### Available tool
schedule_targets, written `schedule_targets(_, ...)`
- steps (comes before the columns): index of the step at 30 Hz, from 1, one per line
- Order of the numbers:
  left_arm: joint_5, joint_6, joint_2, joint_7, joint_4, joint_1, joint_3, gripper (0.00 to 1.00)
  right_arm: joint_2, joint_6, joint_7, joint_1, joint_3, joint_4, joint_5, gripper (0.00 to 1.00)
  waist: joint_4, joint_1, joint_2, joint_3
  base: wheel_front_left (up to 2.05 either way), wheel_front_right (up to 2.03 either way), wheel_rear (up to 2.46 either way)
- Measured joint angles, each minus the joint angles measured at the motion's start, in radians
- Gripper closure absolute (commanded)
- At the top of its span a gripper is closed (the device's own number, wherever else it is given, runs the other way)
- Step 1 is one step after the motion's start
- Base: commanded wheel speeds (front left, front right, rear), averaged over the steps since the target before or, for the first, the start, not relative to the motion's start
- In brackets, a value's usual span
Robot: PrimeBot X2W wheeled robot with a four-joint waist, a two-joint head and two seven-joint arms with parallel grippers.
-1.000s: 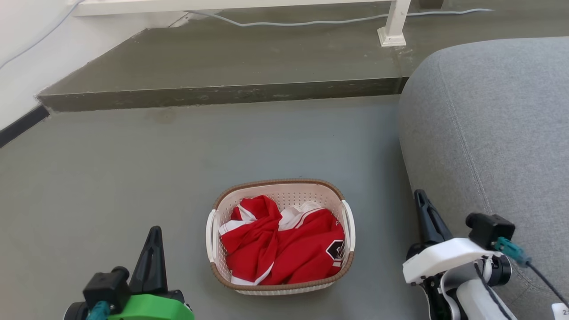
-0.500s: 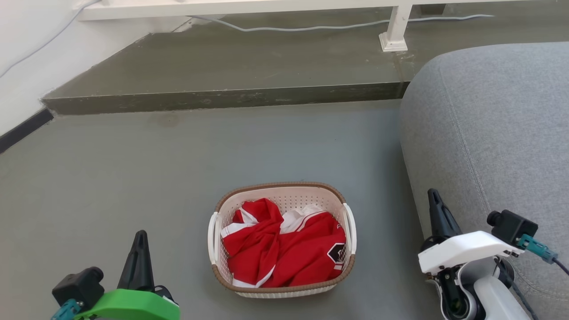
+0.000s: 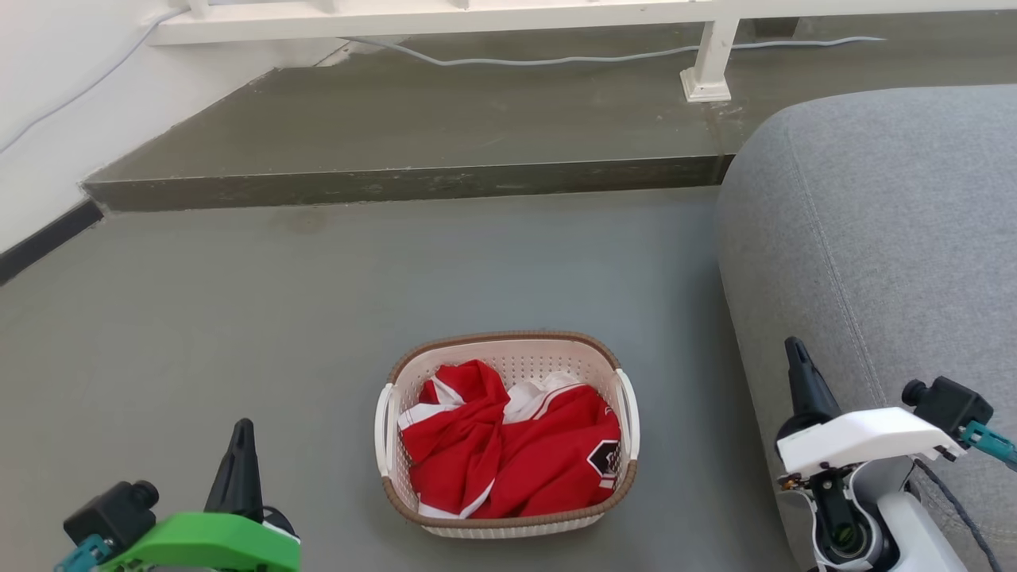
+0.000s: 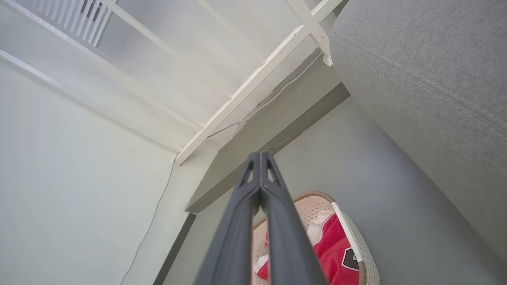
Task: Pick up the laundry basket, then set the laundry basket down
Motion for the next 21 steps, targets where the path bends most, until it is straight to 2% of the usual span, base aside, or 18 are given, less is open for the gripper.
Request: schedule_targets(21, -0.305, -0.047, 0.009, 0.058, 0.052, -0.044, 0.037, 1.00, -0.014, 0.050, 0.060, -0.001, -0.069, 0.008, 0.278, 1.00, 0.009, 0.0000, 0.0000, -0.022, 0.00, 0.00, 0.00)
